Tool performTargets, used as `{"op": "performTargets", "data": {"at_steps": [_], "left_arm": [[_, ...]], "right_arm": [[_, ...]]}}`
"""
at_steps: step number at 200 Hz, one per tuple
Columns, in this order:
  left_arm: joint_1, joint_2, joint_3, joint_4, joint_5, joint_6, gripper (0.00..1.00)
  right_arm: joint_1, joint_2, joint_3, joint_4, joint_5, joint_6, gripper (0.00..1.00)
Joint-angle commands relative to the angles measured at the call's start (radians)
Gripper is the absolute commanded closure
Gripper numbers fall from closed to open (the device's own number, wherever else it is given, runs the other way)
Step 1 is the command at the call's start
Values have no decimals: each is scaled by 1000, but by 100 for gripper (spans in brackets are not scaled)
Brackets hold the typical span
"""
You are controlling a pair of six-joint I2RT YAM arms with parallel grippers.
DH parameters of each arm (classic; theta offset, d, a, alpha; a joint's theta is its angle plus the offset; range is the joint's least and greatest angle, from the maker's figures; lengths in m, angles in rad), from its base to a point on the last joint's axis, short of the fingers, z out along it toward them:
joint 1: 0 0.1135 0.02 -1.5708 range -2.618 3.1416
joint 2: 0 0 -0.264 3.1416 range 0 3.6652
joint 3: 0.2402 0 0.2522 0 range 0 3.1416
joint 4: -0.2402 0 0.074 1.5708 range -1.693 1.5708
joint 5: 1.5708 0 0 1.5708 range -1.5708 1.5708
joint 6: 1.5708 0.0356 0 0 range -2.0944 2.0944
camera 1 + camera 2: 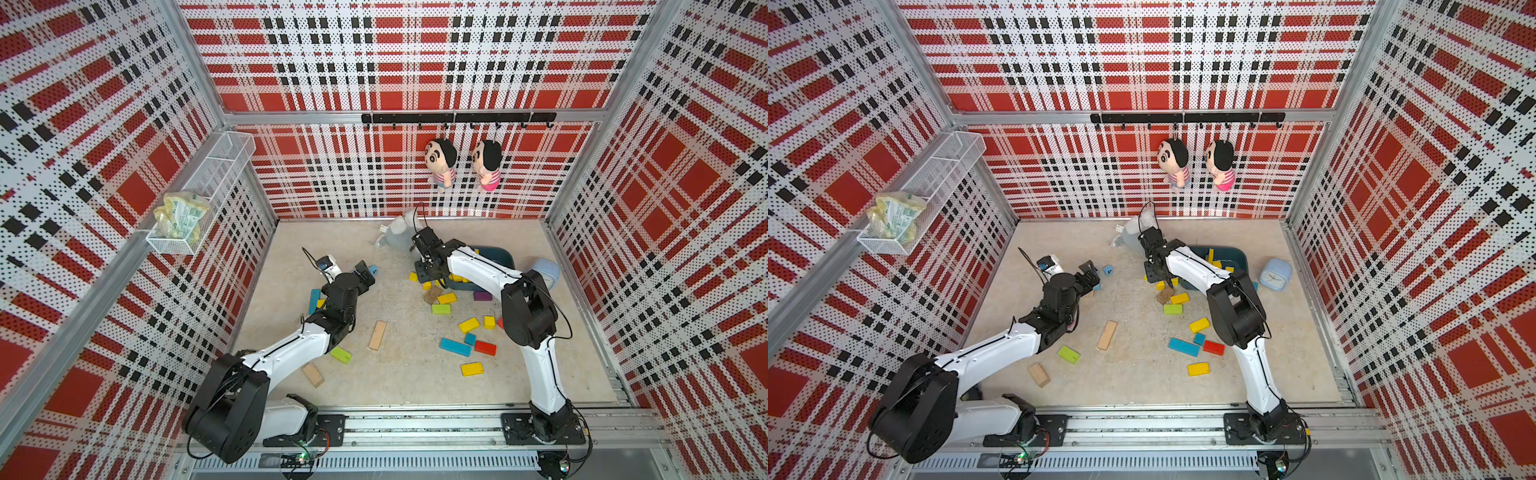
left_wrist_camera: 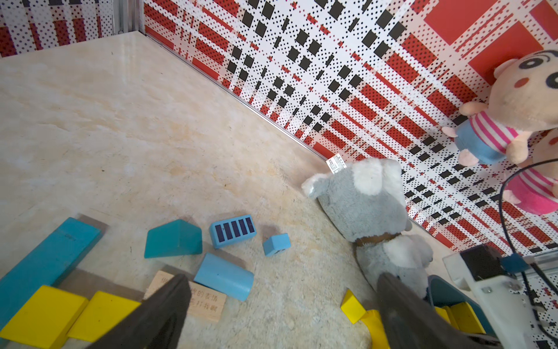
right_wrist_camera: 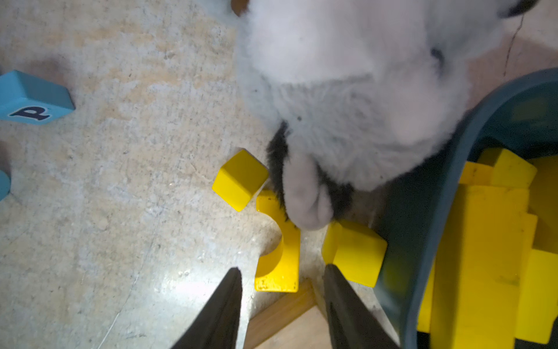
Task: Pick out the yellow building blocks
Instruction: Place the building block in the storage box, then pick up the building block from the center of the board.
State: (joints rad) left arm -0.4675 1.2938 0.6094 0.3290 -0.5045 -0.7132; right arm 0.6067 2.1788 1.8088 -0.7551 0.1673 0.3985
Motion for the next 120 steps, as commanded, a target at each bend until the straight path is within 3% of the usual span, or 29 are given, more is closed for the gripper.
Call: {"op": "performTargets", "data": {"at_steps": [1,120], "left_arm": [[-6,-8,-8,17,-13,12,2],[-5,-17,1,2,-42,37,3]], "right_arm": [[2,45,37,-4,9,31,54],[1,150,103,-23,21,38,62]]}}
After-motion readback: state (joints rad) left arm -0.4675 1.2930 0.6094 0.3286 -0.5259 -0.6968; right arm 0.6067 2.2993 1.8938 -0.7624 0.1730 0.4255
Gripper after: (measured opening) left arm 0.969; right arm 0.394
